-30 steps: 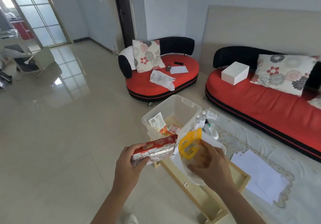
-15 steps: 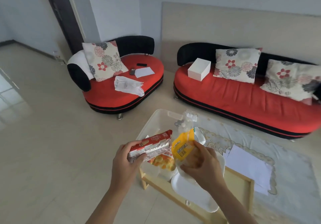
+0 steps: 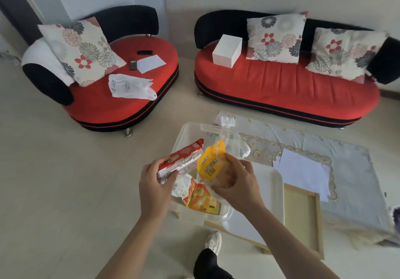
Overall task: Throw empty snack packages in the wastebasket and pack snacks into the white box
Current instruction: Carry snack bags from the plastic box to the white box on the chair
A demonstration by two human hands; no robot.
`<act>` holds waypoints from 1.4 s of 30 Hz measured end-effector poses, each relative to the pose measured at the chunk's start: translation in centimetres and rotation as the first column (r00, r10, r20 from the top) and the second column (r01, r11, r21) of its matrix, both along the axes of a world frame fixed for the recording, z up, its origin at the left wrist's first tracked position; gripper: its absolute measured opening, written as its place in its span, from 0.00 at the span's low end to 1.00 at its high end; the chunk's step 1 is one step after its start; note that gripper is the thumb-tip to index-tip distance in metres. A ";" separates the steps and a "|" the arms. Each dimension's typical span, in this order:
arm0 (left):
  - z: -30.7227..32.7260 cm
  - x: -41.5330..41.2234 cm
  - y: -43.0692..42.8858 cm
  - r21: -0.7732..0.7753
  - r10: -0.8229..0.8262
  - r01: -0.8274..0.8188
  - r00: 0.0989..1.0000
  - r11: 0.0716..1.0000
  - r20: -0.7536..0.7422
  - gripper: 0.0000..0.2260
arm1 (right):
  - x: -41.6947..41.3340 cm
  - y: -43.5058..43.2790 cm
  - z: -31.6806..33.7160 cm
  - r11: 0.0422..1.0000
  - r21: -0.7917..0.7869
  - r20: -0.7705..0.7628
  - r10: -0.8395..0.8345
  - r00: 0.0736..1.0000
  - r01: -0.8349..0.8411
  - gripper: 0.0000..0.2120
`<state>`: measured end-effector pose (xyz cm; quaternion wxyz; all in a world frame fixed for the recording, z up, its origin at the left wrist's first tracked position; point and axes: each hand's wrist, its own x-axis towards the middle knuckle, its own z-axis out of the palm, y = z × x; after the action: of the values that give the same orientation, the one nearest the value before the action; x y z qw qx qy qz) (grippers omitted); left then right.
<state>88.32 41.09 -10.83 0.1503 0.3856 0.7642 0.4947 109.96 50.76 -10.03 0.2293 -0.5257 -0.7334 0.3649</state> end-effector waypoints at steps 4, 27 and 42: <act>-2.0 -0.4 1.8 -0.079 0.021 -0.022 1.000 0.997 -0.010 0.21 | -1.3 1.1 -2.4 0.999 -0.040 0.008 -0.019 1.000 0.019 0.47; -7.5 -0.7 4.8 -0.584 -0.514 0.190 0.724 0.789 -0.460 0.37 | -0.1 4.5 -8.7 0.991 -0.034 0.446 0.132 0.885 -0.131 0.48; -0.8 5.7 6.6 -0.591 -0.743 0.454 0.450 0.667 -0.494 0.40 | 8.1 -2.7 -1.3 0.968 0.182 0.539 -0.247 0.805 0.175 0.41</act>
<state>94.06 47.69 -11.67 0.0857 0.7552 0.6467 0.0641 118.03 48.10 -11.30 0.0767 -0.6723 -0.7261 0.1220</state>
